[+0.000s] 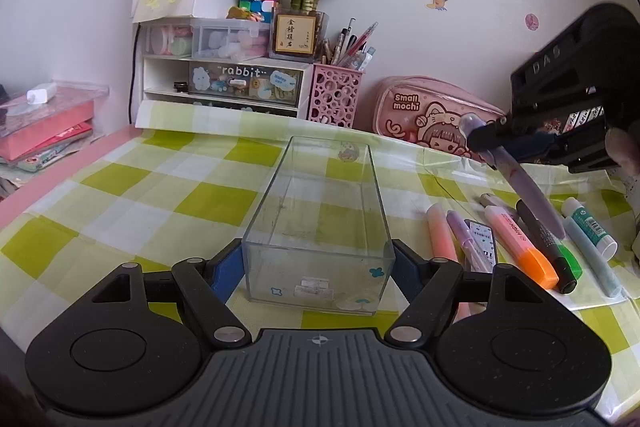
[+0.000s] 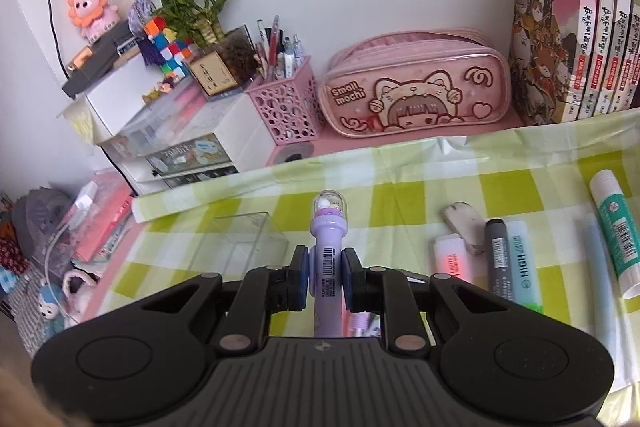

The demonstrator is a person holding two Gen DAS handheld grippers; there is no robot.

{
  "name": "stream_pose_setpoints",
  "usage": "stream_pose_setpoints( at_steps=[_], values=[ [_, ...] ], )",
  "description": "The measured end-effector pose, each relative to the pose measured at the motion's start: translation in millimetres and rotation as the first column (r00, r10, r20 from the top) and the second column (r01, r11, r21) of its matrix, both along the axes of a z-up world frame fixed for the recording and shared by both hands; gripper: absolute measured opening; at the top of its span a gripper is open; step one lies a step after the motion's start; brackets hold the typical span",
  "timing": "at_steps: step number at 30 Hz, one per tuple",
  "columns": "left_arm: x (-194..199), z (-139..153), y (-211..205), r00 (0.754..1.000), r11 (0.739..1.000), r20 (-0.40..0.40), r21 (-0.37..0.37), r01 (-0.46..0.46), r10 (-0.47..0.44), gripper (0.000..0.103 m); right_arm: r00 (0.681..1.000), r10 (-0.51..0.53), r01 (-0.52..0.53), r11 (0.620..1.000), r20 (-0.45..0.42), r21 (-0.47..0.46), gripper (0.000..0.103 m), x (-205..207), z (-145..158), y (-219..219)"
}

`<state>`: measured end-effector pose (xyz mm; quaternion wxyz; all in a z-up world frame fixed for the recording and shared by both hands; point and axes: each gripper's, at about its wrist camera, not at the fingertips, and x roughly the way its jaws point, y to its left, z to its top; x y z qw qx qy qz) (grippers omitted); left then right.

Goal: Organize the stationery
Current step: 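Carry the lavender pen into the clear tray and open the right gripper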

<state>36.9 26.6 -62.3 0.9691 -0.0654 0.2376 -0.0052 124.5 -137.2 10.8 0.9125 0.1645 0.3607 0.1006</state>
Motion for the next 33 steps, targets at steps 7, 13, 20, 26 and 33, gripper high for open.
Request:
stream_pose_setpoints(
  at_steps=[7,13,20,26,33],
  values=[
    [-1.8,-1.1,-0.5,1.0,1.0,0.01,0.003,-0.003,0.003,0.074,0.988,0.118,-0.089,0.961,-0.096,0.261,0.016,17.9,13.7,22.1],
    [-4.8,-1.5,1.2,1.0,1.0,0.015,-0.001,-0.001,0.001,0.074,0.948,0.206,-0.1,0.917,-0.244,0.385,0.016,48.6,-13.1,58.7],
    [-8.8,-3.2,4.7,0.999,1.0,0.027,0.002,0.021,-0.021,0.074,0.934,0.131,-0.025,0.952,-0.334,0.304,0.016,72.1,-30.0,78.8],
    [-10.2,-2.9,13.1,0.999,0.998,0.036,-0.044,0.035,-0.033,0.074,0.919,0.093,-0.018,0.98,-0.383,0.196,0.016,83.6,-38.6,98.4],
    [-11.6,-3.9,17.6,0.998,0.997,0.048,-0.053,0.054,-0.051,0.074,0.916,0.054,0.009,0.988,-0.398,0.156,0.016,91.0,-38.9,101.7]
  ],
)
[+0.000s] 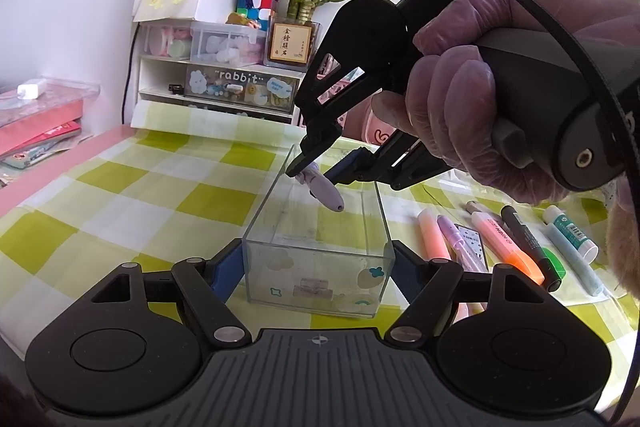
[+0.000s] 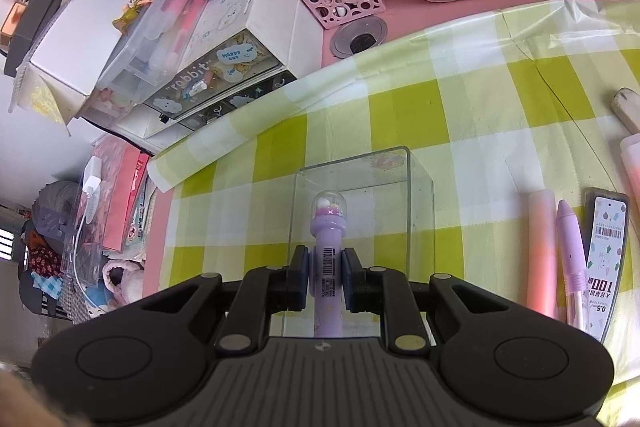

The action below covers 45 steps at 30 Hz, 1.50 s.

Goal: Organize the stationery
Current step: 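Carry the lavender pen into the clear tray and open the right gripper, then move the right gripper back and grasp the thin lavender pen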

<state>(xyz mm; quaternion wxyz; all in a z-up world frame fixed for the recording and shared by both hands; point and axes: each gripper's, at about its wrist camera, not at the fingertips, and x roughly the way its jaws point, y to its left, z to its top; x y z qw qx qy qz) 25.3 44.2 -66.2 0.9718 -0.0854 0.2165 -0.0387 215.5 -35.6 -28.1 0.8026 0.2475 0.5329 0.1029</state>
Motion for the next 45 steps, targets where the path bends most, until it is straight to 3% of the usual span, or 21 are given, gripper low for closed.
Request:
stream_pose_setpoints(
  at_steps=[14,16,21,25,30,36,40,45],
  values=[
    [1.4,-1.4,3.3,1.0,1.0,0.007,0.001,0.009,-0.009,0.074,1.0,0.03,-0.03,1.0,-0.009,0.004,0.022,-4.0,4.4,-1.8],
    [2.2,-1.4,2.4,1.0,1.0,0.008,0.007,0.01,-0.01,0.074,0.999,0.043,-0.043,0.999,0.022,-0.011,0.025,-11.8,12.1,-5.0],
    [3.8,-2.0,-1.8,1.0,1.0,0.008,0.03,0.005,-0.005,0.074,0.991,0.074,-0.074,0.997,0.115,-0.006,0.048,-30.9,34.9,-23.3],
    [3.8,-1.9,-0.9,1.0,1.0,0.005,0.029,0.007,-0.007,0.074,0.984,0.028,-0.029,1.0,0.175,0.001,0.051,-47.0,47.7,-48.1],
    [5.6,-0.5,-2.0,1.0,1.0,-0.006,0.031,0.003,-0.003,0.074,0.959,0.002,0.005,1.0,0.285,-0.024,0.063,-78.0,54.5,-71.1],
    [11.3,1.3,-3.0,1.0,1.0,-0.023,0.019,-0.011,0.011,0.074,0.91,0.049,0.025,0.985,0.411,-0.173,0.067,-112.4,44.1,-75.1],
    [10.9,-1.2,-5.7,1.0,0.999,-0.013,0.054,-0.002,0.003,0.075,0.879,0.075,0.014,0.983,0.472,-0.182,0.072,-132.7,29.3,-75.4],
    [8.5,-2.7,-4.2,1.0,0.997,-0.005,0.076,0.016,-0.016,0.074,0.882,0.076,0.007,0.985,0.466,-0.173,0.069,-140.1,13.3,-78.6]
  ],
)
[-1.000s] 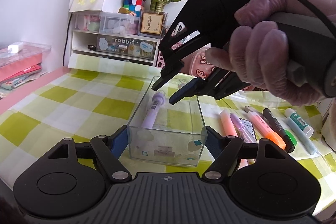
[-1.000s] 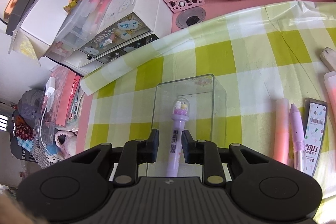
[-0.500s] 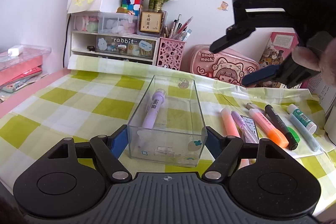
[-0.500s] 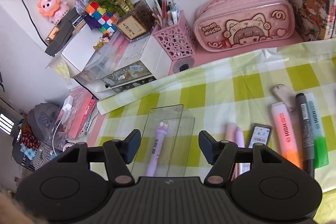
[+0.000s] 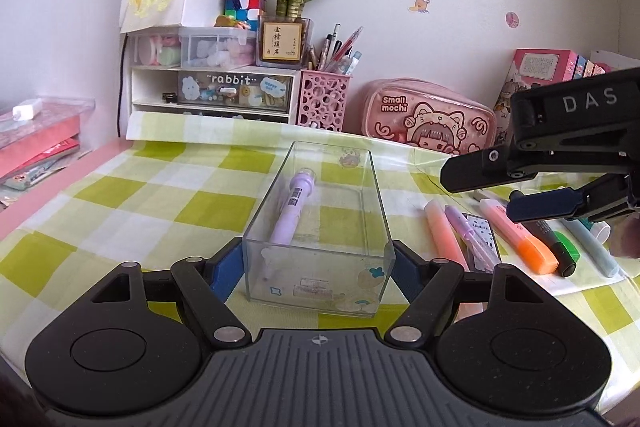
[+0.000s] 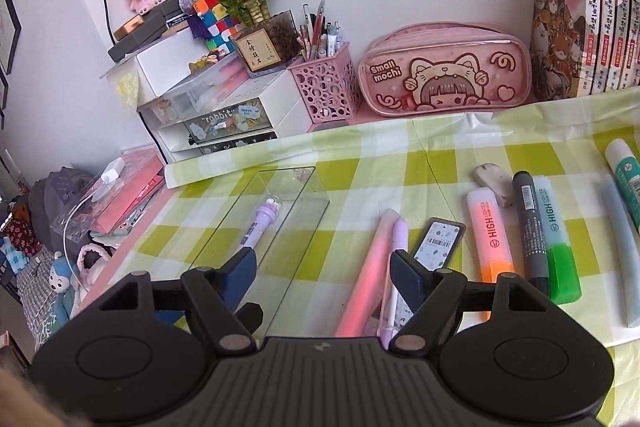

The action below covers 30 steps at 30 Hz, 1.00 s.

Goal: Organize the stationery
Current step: 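Move the right gripper back and grasp the thin lavender pen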

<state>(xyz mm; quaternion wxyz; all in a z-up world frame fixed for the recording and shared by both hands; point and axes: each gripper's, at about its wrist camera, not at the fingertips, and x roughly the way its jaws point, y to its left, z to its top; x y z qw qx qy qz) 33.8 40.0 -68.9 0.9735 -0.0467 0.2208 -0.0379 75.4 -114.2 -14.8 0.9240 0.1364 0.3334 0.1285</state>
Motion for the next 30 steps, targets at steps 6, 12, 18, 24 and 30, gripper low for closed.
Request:
stream_pose_setpoints(
  at_steps=[6,12,18,24,30],
  values=[
    [0.1,2.0,4.3,1.0,1.0,-0.009,-0.023,-0.002,0.001,0.074,0.999,-0.048,0.048,0.999,-0.015,-0.014,0.043,2.0,-10.5,-8.6],
    [0.5,2.6,2.0,1.0,1.0,-0.012,-0.011,-0.006,0.006,0.074,0.996,-0.08,0.078,0.996,-0.037,-0.038,0.029,7.3,-23.0,-16.3],
    [1.0,3.1,3.1,1.0,1.0,-0.012,-0.015,-0.006,0.005,0.074,0.995,-0.099,0.096,0.992,-0.034,-0.077,0.013,8.4,-37.4,-13.6],
    [0.6,3.4,4.4,1.0,1.0,-0.012,-0.021,-0.008,0.008,0.074,0.993,-0.116,0.114,0.988,-0.021,-0.1,0.013,7.9,-37.1,-8.9],
    [0.5,3.7,5.8,1.0,1.0,-0.013,-0.025,-0.007,0.007,0.074,0.992,-0.123,0.119,0.988,-0.027,-0.096,0.013,7.2,-37.2,-9.0]
  ],
)
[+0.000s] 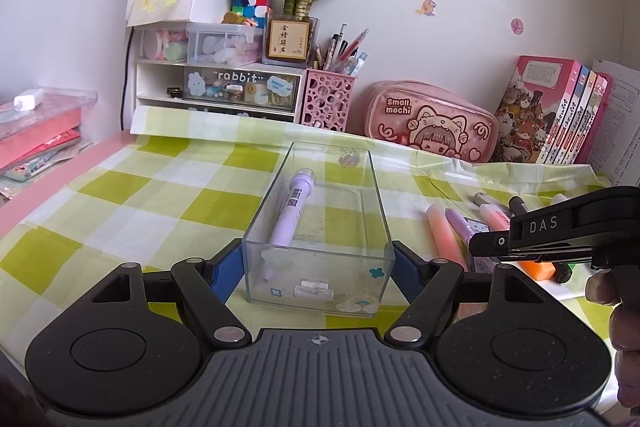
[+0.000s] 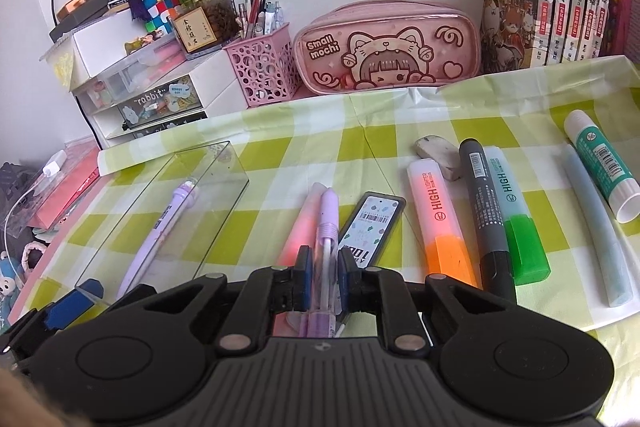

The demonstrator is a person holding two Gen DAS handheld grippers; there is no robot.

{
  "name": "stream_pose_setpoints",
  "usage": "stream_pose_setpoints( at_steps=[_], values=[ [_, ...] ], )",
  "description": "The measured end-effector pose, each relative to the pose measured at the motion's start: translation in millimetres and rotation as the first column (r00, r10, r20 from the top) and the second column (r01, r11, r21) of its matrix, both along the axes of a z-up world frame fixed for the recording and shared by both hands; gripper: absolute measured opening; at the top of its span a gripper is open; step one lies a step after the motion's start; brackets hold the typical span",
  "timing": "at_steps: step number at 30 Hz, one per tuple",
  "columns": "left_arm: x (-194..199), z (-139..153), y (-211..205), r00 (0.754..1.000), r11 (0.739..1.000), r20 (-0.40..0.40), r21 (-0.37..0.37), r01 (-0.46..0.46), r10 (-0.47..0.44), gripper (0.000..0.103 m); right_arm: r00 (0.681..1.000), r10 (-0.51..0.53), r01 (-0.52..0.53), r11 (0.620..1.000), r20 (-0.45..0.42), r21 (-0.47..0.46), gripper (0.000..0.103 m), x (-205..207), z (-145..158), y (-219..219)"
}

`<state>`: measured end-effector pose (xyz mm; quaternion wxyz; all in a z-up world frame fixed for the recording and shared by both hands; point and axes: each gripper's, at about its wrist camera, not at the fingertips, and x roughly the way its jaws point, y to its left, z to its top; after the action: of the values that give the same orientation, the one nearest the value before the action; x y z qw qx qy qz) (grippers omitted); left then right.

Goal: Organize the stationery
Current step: 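Move the right gripper back and grasp the thin lavender pen, then lower the thin lavender pen into the clear tray and release it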

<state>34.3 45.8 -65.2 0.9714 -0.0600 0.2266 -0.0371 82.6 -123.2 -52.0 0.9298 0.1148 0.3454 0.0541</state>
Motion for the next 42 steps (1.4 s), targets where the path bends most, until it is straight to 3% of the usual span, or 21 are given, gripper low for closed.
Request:
stream_pose_setpoints(
  at_steps=[16,25,42],
  values=[
    [-0.9,-1.5,0.2,1.0,1.0,0.0,0.015,0.007,-0.007,0.074,0.999,-0.013,0.019,0.981,-0.033,0.192,0.012,-0.2,-1.8,-19.1],
    [0.0,-1.2,2.2,0.999,1.0,-0.011,0.0,0.031,-0.031,0.075,0.997,-0.019,0.045,0.928,-0.073,0.37,0.012,3.5,-6.2,-34.4],
    [-0.3,-2.0,2.2,0.999,0.999,0.0,0.005,0.04,-0.04,0.075,0.997,0.06,-0.033,0.86,-0.038,0.509,0.012,16.8,24.7,-6.2]
  ],
)
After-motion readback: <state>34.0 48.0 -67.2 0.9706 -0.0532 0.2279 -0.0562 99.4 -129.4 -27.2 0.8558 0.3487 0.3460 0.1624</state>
